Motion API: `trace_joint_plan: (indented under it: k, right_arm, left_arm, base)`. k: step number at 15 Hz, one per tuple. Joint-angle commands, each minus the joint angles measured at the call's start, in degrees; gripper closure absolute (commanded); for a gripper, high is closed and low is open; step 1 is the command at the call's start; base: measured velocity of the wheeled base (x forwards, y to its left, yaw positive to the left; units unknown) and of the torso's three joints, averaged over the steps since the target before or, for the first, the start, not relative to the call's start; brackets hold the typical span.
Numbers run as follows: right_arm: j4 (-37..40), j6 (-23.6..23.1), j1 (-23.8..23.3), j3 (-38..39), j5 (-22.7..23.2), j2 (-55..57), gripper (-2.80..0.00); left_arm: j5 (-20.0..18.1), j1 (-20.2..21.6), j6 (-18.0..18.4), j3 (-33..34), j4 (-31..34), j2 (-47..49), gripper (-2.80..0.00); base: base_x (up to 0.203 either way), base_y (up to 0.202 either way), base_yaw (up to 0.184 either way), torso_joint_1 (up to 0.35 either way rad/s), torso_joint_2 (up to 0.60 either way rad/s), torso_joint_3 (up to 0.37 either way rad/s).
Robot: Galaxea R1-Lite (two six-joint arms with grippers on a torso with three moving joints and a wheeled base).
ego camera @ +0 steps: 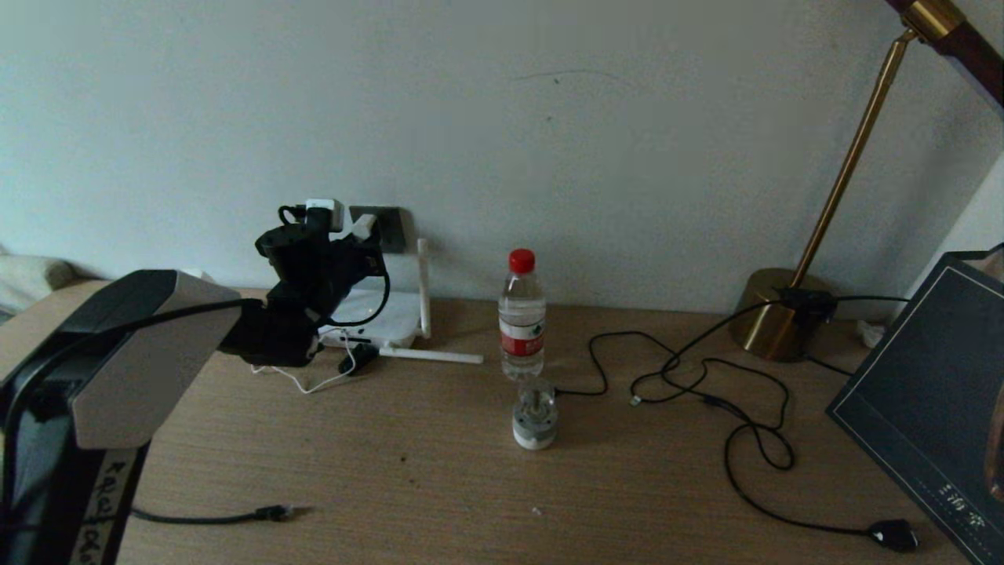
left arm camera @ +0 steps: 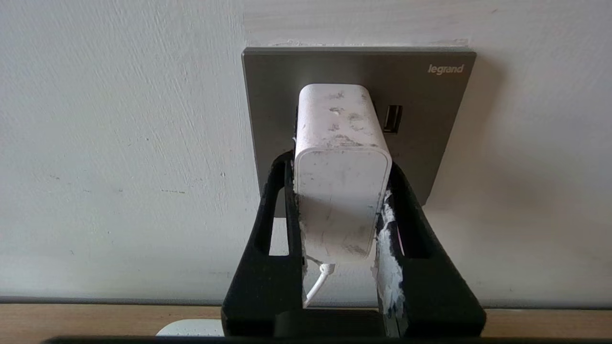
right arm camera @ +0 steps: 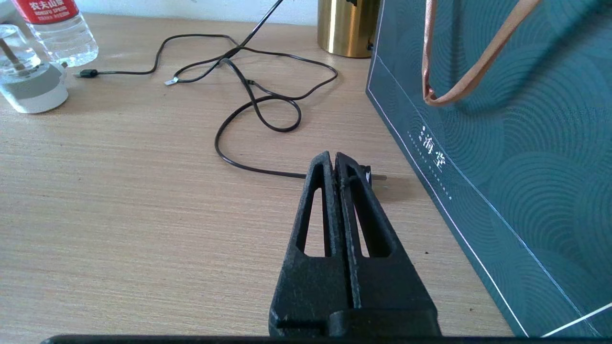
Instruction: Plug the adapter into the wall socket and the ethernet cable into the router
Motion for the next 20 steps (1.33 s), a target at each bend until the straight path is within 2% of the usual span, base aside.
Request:
trace_joint_plan:
  k: [1,5,6,13,17,20]
  right_arm:
    - [-0.03,-0.01,0.0,0.0,0.01,0.07,0.0]
    - [-0.03,-0.01,0.0,0.0,0.01,0.07,0.0]
    - [-0.03,-0.01,0.0,0.0,0.01,0.07,0.0]
    - [-0.03,-0.01,0.0,0.0,0.01,0.07,0.0]
    - [-0.03,-0.01,0.0,0.0,0.01,0.07,0.0]
    - [-0.03,-0.01,0.0,0.0,0.01,0.07,0.0]
  left_arm:
    - [0.08,0.05,0.06,-0.34,0.22,1.14,0.0]
    - [0.15,-0.02,0.06,-0.41,0.24,1.21,0.0]
    - [0.15,-0.02,0.06,-0.42,0.08,1.11,-2.8]
    - [0.24,-0.01,0.06,1.2,-0.22,-1.68,-2.8]
    - [0.24,-0.38,0.06,7.37,-1.13,-5.98,-2.8]
    - [0.02,-0.67,0.15,16.99,-3.15,-11.41,-2.8]
  base:
    - [0.0,0.0,0.0,0.0,0.0,0.0]
    - [0.0,0.0,0.0,0.0,0.0,0.0]
    - [0.0,0.0,0.0,0.0,0.0,0.0]
    - [0.0,0.0,0.0,0.009,0.0,-0.004]
    - [0.0,0.0,0.0,0.0,0.0,0.0]
    - [0.0,0.0,0.0,0.0,0.0,0.0]
